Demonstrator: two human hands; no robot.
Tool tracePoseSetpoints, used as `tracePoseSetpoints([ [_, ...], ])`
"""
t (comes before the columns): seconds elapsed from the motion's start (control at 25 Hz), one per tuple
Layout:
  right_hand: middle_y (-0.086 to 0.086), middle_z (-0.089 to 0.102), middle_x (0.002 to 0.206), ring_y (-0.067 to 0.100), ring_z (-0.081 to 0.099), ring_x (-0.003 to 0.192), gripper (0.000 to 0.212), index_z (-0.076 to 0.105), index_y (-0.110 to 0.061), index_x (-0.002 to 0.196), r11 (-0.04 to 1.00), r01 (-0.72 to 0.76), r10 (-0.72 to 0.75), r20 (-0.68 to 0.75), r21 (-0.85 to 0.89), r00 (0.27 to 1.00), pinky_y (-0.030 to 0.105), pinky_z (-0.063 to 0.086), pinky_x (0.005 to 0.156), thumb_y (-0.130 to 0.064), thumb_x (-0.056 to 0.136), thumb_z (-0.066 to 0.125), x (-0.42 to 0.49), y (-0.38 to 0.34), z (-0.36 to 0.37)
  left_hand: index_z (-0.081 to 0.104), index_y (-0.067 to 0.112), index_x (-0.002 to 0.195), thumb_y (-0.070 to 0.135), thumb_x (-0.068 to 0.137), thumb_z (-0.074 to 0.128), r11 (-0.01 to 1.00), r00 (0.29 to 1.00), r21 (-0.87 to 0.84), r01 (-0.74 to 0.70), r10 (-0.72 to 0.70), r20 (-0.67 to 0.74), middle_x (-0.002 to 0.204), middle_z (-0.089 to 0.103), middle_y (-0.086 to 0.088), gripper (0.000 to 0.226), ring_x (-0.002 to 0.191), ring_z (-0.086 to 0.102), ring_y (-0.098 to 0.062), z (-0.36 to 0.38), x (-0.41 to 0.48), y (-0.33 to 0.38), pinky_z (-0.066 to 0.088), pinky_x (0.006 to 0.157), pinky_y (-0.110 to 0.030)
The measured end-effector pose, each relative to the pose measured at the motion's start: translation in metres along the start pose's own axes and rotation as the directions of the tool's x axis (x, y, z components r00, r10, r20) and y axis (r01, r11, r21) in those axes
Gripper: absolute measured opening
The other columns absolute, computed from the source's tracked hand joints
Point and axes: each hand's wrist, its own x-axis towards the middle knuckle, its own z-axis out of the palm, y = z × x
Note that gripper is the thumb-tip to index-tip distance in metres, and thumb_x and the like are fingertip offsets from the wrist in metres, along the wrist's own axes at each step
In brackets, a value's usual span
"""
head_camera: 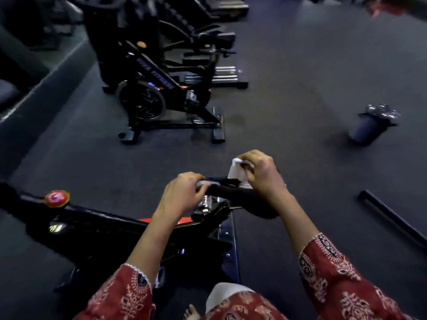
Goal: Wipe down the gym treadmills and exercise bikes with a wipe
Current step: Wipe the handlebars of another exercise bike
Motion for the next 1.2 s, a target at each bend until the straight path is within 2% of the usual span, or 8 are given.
tracePoseSetpoints([
  [0.12,0.019,0.064,0.112,0.034,0.064,0.099,0.031,0.068,0.002,0.105,0.979,-0.067,0.016,-0.253,-0.194,0.967,0.037,0.053,0.082,0.014,0.077,0.062,-0.014,0.021,0.001,0.069,0.011,0.108,0.031,0.092,0.057,0.993,0.992,-0.011,-0.117,0.117,0.040,0.117,0.064,-0.004,0.029,0.112,0.057,-0.023,0.018,0.014,0.007,0.046,0.086,-0.034],
  [0.24,0.019,0.057,0.130,0.033,0.057,0.118,0.024,0.066,-0.001,0.110,0.919,-0.073,0.067,-0.029,-0.388,0.997,0.043,0.052,0.086,-0.005,0.087,0.061,-0.042,0.044,0.031,0.060,0.011,0.126,0.029,0.093,0.057,0.982,0.977,0.020,-0.186,0.183,0.107,0.140,0.049,-0.007,0.039,0.131,0.042,-0.022,0.040,0.030,0.007,0.029,0.108,-0.034],
  [0.36,0.017,0.057,0.133,0.034,0.057,0.119,0.048,0.063,-0.002,0.121,0.897,-0.070,0.183,0.222,-0.435,0.958,0.052,0.048,0.090,-0.032,0.098,0.035,-0.068,0.060,0.059,0.050,0.009,0.136,0.029,0.094,0.055,0.983,0.971,0.042,-0.180,0.170,0.168,0.148,0.039,-0.010,0.047,0.139,0.031,-0.023,0.055,0.046,0.001,0.016,0.115,-0.035],
  [0.6,0.012,0.032,0.153,0.030,0.030,0.141,0.049,0.050,-0.014,0.137,0.882,-0.216,0.305,0.158,-0.419,0.939,0.051,0.024,0.113,-0.038,0.100,0.028,-0.018,0.105,0.040,0.053,0.013,0.132,0.034,0.092,0.056,0.994,0.968,0.054,-0.098,0.083,0.237,0.134,0.054,0.000,0.045,0.125,0.048,-0.021,0.066,0.067,-0.002,0.042,0.097,-0.034],
  [0.72,0.012,0.056,0.133,0.036,0.051,0.121,0.041,0.060,-0.009,0.123,0.918,0.013,0.097,0.254,-0.397,0.962,0.052,0.043,0.098,-0.027,0.096,0.036,-0.011,0.092,0.058,0.051,0.014,0.135,0.035,0.091,0.058,1.000,0.983,0.020,-0.011,0.007,0.186,0.136,0.053,0.000,0.049,0.125,0.048,-0.020,0.063,0.066,-0.010,0.043,0.098,-0.037],
  [0.8,0.007,0.061,0.125,0.033,0.053,0.116,0.039,0.062,-0.010,0.120,0.932,0.139,-0.043,0.280,-0.334,0.959,0.048,0.042,0.097,-0.027,0.095,0.037,-0.012,0.089,0.066,0.053,0.013,0.133,0.034,0.091,0.059,0.999,0.991,0.005,0.038,-0.038,0.130,0.134,0.056,-0.001,0.047,0.122,0.051,-0.021,0.057,0.055,-0.016,0.044,0.096,-0.036],
  [0.96,0.005,0.061,0.113,0.033,0.052,0.112,0.041,0.064,-0.013,0.111,0.920,-0.026,0.095,0.158,-0.392,0.983,0.051,0.039,0.096,-0.026,0.093,0.030,-0.002,0.098,0.064,0.059,0.008,0.127,0.028,0.090,0.062,0.981,0.981,-0.017,0.191,-0.191,0.012,0.127,0.061,-0.008,0.042,0.119,0.054,-0.025,0.050,0.028,-0.033,0.043,0.094,-0.035],
  [1.2,0.009,0.069,0.087,0.033,0.065,0.077,0.040,0.069,-0.011,0.102,0.957,0.161,-0.095,0.262,-0.243,0.960,0.044,0.049,0.079,-0.024,0.091,0.033,0.011,0.025,0.131,0.065,0.002,0.119,0.017,0.086,0.068,0.967,0.972,-0.132,0.220,-0.228,-0.052,0.116,0.066,-0.015,0.036,0.108,0.062,-0.029,0.066,0.007,-0.051,0.047,0.091,-0.035],
])
